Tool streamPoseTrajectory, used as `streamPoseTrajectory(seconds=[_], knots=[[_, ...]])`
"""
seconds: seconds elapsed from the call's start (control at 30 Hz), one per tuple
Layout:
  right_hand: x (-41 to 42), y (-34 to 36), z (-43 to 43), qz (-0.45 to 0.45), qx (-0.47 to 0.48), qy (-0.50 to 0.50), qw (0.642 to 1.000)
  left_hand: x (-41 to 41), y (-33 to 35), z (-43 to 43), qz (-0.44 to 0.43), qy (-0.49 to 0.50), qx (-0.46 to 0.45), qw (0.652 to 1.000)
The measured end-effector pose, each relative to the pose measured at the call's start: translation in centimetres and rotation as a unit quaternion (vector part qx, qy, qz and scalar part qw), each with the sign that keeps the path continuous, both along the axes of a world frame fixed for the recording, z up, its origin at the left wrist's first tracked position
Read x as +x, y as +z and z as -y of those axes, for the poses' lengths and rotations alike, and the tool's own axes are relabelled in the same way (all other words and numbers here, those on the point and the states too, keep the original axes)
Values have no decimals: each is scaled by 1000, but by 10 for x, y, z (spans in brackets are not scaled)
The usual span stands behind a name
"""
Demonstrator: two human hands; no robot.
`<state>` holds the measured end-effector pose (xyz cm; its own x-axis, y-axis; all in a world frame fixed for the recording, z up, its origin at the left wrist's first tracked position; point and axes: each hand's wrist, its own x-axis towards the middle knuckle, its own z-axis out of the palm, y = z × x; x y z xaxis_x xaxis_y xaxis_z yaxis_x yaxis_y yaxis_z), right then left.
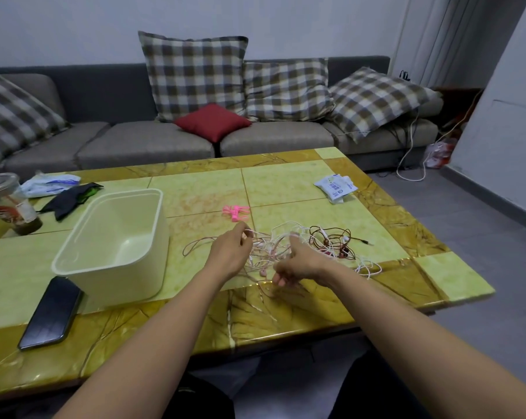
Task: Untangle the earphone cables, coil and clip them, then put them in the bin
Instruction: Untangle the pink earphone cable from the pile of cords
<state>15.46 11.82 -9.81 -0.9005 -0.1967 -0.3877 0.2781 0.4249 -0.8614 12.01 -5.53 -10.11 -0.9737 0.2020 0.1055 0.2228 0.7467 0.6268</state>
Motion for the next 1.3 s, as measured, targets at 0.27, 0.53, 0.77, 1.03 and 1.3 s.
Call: streamPoseTrajectory(seconds=[0.27,0.53,0.77,1.03,1.3], knots=[[-16,-4,-17,-18,67,-46,997,3,-11,10,-5,67,-70,995],[-21,-12,-33,-80,84,-166,979,6,8,17,-10,219,-78,973],[-15,0,-41,-63,18,-252,965,19,6,38,2,230,-87,969],[-11,17,-50,114,116,24,986,1,6,38,142,336,58,929],[-39,28,-24,-74,-93,23,993,-19,-16,12,-73,166,-77,980]])
